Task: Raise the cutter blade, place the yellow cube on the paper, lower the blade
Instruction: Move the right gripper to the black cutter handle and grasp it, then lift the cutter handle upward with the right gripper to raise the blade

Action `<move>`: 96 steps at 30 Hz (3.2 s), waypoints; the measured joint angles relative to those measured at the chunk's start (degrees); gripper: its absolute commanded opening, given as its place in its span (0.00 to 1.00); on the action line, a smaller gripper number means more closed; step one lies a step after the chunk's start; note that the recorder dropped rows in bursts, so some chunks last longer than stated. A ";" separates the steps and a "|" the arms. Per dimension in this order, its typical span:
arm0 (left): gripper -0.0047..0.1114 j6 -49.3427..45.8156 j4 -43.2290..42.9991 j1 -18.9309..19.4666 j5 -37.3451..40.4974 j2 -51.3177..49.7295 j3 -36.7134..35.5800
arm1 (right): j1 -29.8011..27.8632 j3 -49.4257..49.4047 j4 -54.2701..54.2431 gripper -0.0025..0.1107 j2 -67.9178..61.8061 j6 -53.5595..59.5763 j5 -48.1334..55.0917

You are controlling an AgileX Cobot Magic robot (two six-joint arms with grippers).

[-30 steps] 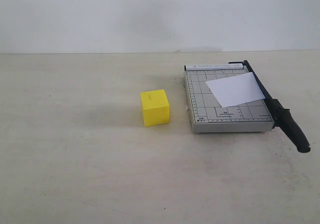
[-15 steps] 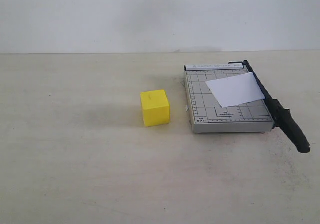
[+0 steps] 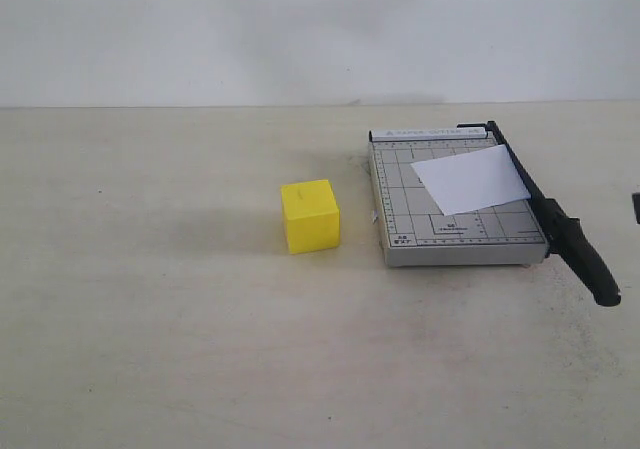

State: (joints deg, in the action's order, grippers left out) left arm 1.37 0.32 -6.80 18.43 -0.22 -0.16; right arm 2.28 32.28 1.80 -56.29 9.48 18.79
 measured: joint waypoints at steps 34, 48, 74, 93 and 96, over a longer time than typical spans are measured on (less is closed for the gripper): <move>0.08 0.00 0.00 0.00 0.00 0.00 0.00 | 3.46 -14.92 -9.45 0.76 -19.85 -2.99 -44.92; 0.08 0.00 0.00 0.00 -0.14 0.00 0.00 | 3.46 -15.63 -2.17 0.73 -38.26 -7.63 -56.67; 0.08 0.00 0.00 0.00 -0.24 0.00 0.00 | 3.81 -15.97 -4.10 0.03 -27.46 -6.72 -61.05; 0.08 0.00 0.00 0.00 -0.28 0.00 0.00 | 3.81 -15.63 -4.10 0.03 -18.97 -5.62 -60.99; 0.08 0.00 0.00 0.00 -0.28 0.00 0.00 | 3.81 -13.88 -4.10 0.03 -18.85 -5.62 -60.49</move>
State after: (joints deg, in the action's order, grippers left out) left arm 1.37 0.32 -6.80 18.15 -0.22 -0.16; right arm 6.08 18.40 -2.30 -75.14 3.86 -41.70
